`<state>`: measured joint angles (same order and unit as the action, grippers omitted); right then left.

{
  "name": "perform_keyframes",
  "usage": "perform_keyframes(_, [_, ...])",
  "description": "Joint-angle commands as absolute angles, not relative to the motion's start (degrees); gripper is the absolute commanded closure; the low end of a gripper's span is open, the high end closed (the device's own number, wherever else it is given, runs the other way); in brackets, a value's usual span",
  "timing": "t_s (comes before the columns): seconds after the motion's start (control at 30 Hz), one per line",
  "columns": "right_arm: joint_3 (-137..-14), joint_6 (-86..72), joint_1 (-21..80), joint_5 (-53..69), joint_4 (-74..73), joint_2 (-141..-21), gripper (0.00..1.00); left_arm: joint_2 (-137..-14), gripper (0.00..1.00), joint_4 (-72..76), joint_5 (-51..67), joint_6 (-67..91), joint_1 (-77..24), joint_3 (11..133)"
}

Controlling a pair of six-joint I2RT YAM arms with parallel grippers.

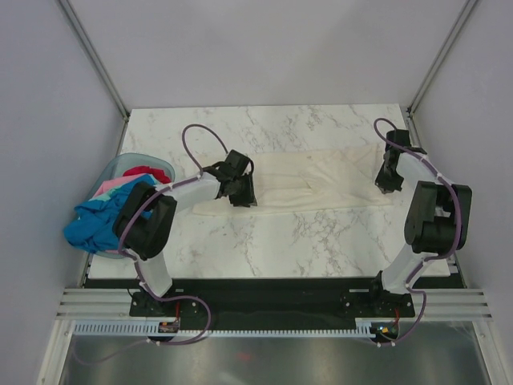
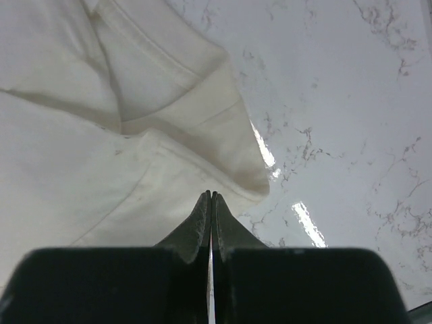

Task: Fold and stack the t-shirts
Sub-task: Fold the tshirt

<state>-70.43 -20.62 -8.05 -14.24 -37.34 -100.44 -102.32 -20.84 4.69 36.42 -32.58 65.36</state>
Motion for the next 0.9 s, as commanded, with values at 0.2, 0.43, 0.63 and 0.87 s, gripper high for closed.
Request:
perform_keyframes(0.2, [-65.04,-20.92,-11.51,-18.54,-31.38,-104.33,1.00,-104.24,0.64,-20.39,-2.02,39.02,-32.34,58.36])
perform_keyframes(0.43, [-67.05,-20.83,-11.60,-18.02,-32.87,-101.52,1.00,-98.80,0.63,-22.32,-2.29,39.11,-32.34,59.67])
perform_keyframes(0.63, [-71.89,-21.70,-11.51,-13.72,-37.00,-97.57,1.00,-93.26,0.60,-23.99,4.20,35.26,-32.34,65.46])
perform_keyframes(0.87, [-77.86,-25.49,-11.25,-3.18,-33.32,-100.27,0.96,-97.11,0.59,-23.91,16.42,30.94,-28.14,69.26])
